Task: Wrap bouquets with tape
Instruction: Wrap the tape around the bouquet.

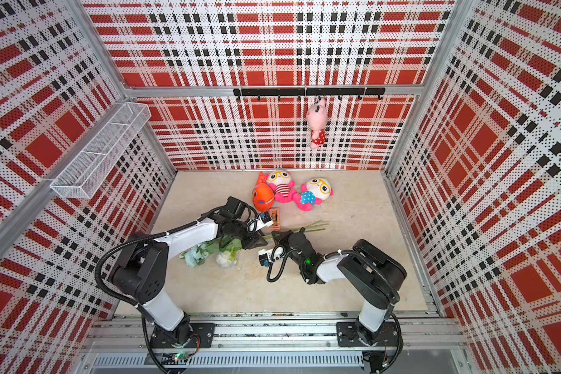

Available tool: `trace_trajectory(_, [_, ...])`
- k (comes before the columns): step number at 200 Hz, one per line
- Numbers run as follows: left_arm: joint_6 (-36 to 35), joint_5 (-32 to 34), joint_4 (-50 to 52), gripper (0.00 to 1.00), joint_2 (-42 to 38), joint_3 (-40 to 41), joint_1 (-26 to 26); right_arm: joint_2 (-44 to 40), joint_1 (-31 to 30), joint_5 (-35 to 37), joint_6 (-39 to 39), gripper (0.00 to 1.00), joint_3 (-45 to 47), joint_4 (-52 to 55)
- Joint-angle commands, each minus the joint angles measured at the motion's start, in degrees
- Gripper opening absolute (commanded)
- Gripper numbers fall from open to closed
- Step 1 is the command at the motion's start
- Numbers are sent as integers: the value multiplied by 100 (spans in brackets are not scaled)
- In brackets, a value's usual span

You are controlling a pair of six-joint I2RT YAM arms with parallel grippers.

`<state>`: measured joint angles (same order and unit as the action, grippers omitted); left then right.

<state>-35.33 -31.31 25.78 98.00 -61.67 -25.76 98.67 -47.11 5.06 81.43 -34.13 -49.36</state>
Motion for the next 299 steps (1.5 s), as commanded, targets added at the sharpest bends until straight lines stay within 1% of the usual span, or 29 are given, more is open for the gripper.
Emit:
trace_trajectory(1, [-167,120,-69,30,41,-161,72,47,-70,-304,-87,0,-148,-123])
trace_trajectory(25, [-227,179,-71,20,-79,-153,82,-9,-63,-351,-274,0,-188,181])
trace_trajectory(36, [-229,304,-66,17,-148,-166,65,-83,-57,-430,-457,0,-212,372])
trace_trajectory(65, [-258,614,-47,7,-278,-198,23,-386,5,-822,-1050,0,-368,1279])
trace_trajectory(70, [-264,653,-48,6,-279,-205,12,-424,8,-883,-1132,2,-402,1445])
trace_trajectory(85, [-261,756,-47,2,-286,-228,-13,-542,24,-1063,-1424,9,-445,1784])
trace_trajectory(94, [-256,813,-55,0,-296,-233,-28,-651,60,-1235,-1618,16,-452,1983])
trace_trajectory(107, [-233,888,-38,0,-306,-250,-52,-817,120,-1402,-1900,26,-509,2332])
trace_trajectory(121, [-235,910,-38,0,-327,-275,-62,-1030,195,-1574,-2272,33,-550,2703])
trace_trajectory(141, [-220,988,-46,0,-351,-284,-78,-1447,418,-1966,-3089,41,-536,3224])
trace_trajectory(157, [-220,1083,-109,0,-367,-250,-109,-1852,685,-2350,-3754,50,-478,3682])
trace_trajectory(173, [-211,1163,-184,0,-395,-238,-136,-2280,883,-2557,-4366,63,-431,4034])
trace_trajectory(180, [-199,1229,-241,0,-420,-225,-149,-2446,978,-2582,-4751,70,-454,4168])
trace_trajectory(201, [-165,1449,-473,0,-577,-121,-226,-2743,1459,-3013,-5790,85,-950,5035])
trace_trajectory(210, [-173,1514,-576,0,-663,-68,-252,-2725,1640,-3227,-6056,88,-1288,5530])
trace_trajectory(220, [-165,1645,-752,0,-797,16,-311,-2621,1764,-3440,-6171,91,-1718,6086])
trace_trajectory(238, [-189,1963,-1093,0,-1062,208,-448,-2340,1800,-3345,-6117,94,-2480,7012])
trace_trajectory(249, [-245,2101,-1214,0,-1187,279,-535,-2172,1856,-3218,-6092,95,-2860,7362])
trace_trajectory(269, [-372,2259,-1233,0,-1297,300,-647,-1879,2054,-3270,-5972,95,-3439,7834])
trace_trajectory(288, [-493,2386,-1233,0,-1340,339,-718,-1497,2251,-3666,-5659,95,-3923,8288])
trace_trajectory(299, [-548,2425,-1246,0,-1360,379,-737,-1205,2364,-3932,-5437,93,-4246,8640])
